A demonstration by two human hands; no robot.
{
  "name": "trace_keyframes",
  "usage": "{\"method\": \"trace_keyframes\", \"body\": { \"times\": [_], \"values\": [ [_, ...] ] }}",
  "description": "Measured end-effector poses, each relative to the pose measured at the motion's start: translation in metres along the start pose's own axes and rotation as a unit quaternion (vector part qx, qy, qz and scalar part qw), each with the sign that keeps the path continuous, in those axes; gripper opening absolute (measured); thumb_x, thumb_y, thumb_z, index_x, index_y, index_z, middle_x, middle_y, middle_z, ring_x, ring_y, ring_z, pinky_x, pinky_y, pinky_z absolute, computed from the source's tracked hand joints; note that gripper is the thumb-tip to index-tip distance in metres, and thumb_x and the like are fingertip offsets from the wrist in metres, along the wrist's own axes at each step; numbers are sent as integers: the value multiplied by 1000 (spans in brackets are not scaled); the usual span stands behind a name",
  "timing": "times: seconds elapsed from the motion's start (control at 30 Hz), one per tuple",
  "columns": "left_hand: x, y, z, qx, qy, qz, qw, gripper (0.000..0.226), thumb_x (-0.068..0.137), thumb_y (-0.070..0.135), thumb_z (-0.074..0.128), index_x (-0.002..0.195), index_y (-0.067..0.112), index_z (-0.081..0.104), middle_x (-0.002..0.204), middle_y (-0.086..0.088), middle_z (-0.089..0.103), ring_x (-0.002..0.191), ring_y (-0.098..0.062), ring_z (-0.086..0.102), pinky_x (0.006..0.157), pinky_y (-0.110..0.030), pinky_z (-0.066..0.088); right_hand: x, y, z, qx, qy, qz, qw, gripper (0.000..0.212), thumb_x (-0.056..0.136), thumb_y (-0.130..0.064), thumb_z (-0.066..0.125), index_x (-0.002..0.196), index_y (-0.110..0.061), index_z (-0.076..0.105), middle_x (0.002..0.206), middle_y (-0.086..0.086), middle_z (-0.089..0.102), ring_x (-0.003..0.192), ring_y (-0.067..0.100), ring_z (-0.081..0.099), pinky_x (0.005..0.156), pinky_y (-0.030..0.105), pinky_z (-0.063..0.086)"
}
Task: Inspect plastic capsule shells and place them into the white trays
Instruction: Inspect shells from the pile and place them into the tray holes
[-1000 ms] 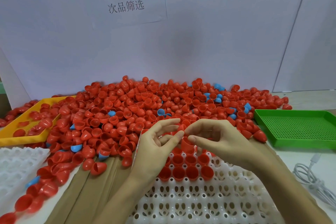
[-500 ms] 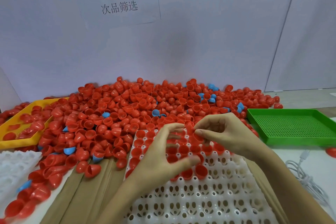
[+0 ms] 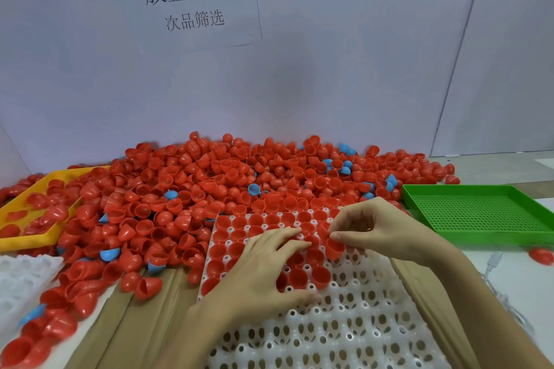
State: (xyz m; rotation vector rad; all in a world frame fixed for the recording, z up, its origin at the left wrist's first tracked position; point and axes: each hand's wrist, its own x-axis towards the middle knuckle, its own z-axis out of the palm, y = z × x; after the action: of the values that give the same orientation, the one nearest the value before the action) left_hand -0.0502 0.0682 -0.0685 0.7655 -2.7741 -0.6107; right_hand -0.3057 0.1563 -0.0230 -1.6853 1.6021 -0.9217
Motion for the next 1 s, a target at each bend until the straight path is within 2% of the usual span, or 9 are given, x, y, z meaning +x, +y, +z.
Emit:
{"method": "trace_keyframes", "body": {
  "times": [0.17, 0.43, 0.5, 0.63, 0.93, 1.0],
  "values": [
    [4, -4, 0, -1, 8, -5, 1000, 88, 79, 88, 56, 155, 52, 32, 161, 33, 15, 136, 15, 3, 123, -31, 14, 0, 4, -3, -58, -34, 12, 998, 4, 95, -21, 78, 99, -20, 80, 89, -2, 81, 78, 16, 77, 69, 20, 58],
    [4, -7, 3, 8, 15, 6, 1000, 90, 77, 93, 51, 156, 53, 29, 163, 34, 12, 138, 19, -1, 118, -22, 8, 3, 8, 6, -143, -49, 12, 989, 4, 91, -23, 83, 92, -26, 81, 85, -12, 78, 77, 4, 74, 72, 21, 60],
    [4, -8, 2, 4, 15, 9, 1000, 89, 78, 92, 52, 155, 53, 31, 163, 35, 12, 136, 25, -5, 118, -22, 7, 4, 9, 9, -173, -45, 8, 984, 6, 89, -24, 84, 91, -28, 81, 83, -12, 77, 77, 2, 71, 71, 20, 58],
    [6, -11, 1, -4, 16, 16, 1000, 88, 77, 90, 56, 154, 52, 35, 161, 35, 15, 125, 37, -18, 116, -22, 8, 6, 10, 11, -179, -43, 9, 983, 7, 87, -25, 85, 90, -28, 80, 80, -11, 75, 74, 1, 69, 68, 18, 56],
    [16, -23, -3, -17, 15, 36, 999, 82, 79, 81, 67, 151, 52, 41, 162, 33, 21, 130, 36, -10, 121, -28, 10, 9, 12, 12, -164, -26, -11, 986, 5, 88, -31, 85, 92, -29, 82, 81, -21, 75, 73, -2, 69, 66, 15, 54],
    [18, -26, -4, -17, 17, 39, 999, 82, 79, 81, 68, 151, 51, 42, 162, 33, 22, 133, 33, -7, 123, -29, 11, 9, 11, 11, -138, -10, -22, 990, 9, 91, -35, 82, 90, -26, 82, 78, -18, 76, 67, -1, 69, 63, 14, 53]
  ]
}}
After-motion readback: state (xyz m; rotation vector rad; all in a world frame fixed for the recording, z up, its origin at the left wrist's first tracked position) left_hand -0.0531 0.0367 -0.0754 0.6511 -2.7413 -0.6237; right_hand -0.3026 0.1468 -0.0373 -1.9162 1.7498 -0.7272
